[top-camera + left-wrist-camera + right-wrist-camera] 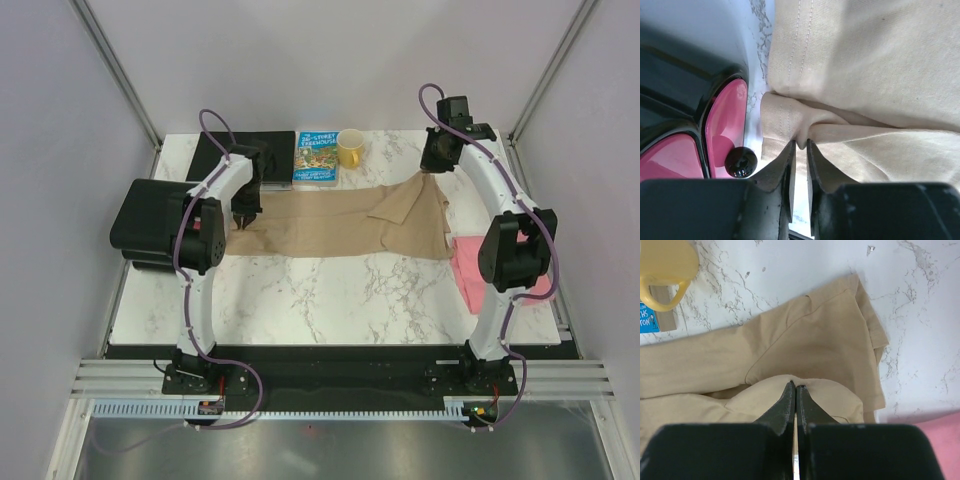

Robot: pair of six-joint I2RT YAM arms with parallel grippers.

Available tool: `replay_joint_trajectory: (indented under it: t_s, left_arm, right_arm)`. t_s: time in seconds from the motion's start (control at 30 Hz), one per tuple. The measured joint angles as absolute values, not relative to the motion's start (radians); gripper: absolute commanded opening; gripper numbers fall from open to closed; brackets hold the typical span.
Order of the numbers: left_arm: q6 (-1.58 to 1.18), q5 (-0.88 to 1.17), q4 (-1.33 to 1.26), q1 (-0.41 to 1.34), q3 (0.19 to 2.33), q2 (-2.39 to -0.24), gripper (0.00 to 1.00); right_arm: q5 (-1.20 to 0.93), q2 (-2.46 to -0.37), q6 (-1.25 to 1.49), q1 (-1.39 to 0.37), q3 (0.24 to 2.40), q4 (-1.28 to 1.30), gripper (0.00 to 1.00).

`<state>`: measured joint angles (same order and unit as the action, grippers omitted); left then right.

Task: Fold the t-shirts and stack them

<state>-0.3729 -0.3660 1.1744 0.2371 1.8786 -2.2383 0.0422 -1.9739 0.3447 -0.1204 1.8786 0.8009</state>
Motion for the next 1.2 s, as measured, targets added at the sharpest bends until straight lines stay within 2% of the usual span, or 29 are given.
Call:
replay_joint_trajectory:
  t_s: [0.17, 0.23, 0.37, 0.4, 0.47, 0.57, 0.73, 0.83, 1.03, 1.2]
  left_arm:
    - [-0.373, -0.369, 1.177, 0.237, 1.879, -2.240, 0.25]
    - [-0.373, -0.369, 1.177, 0.237, 1.879, -2.240, 0.26]
    - [-0.373, -0.370, 1.177, 0.239, 1.879, -2.231, 0.26]
    - [-0.374, -0.370, 1.177, 0.240, 1.878, -2.226, 0.26]
    - [-0.373, -0.374, 1.176, 0.244, 1.874, -2.202, 0.26]
    - [-0.374, -0.383, 1.175, 0.251, 1.863, -2.154, 0.26]
    - [-0.374, -0.395, 1.173, 0.260, 1.837, -2.078, 0.27]
    - [-0.374, -0.395, 1.173, 0.260, 1.824, -2.057, 0.27]
    - [-0.373, -0.368, 1.148, 0.266, 1.758, -2.018, 0.27]
    - [-0.373, -0.294, 1.133, 0.290, 1.676, -1.989, 0.26]
  right_arm:
    - [0.023, -1.987, 0.345, -0.120, 1.879, 0.786, 0.00]
    - [0.021, -1.991, 0.345, -0.120, 1.879, 0.773, 0.06]
    - [0.020, -2.006, 0.344, -0.120, 1.882, 0.765, 0.09]
    - [0.021, -2.014, 0.344, -0.120, 1.886, 0.762, 0.15]
    - [0.022, -2.030, 0.346, -0.120, 1.891, 0.754, 0.16]
    - [0.019, -2.062, 0.352, -0.120, 1.904, 0.745, 0.30]
    - [0.012, -2.127, 0.363, -0.120, 1.934, 0.736, 0.41]
    - [0.021, -2.153, 0.360, -0.120, 1.936, 0.735, 0.41]
    - [0.023, -2.149, 0.352, -0.120, 1.944, 0.743, 0.34]
    - [0.015, -2.064, 0.342, -0.131, 1.842, 0.761, 0.34]
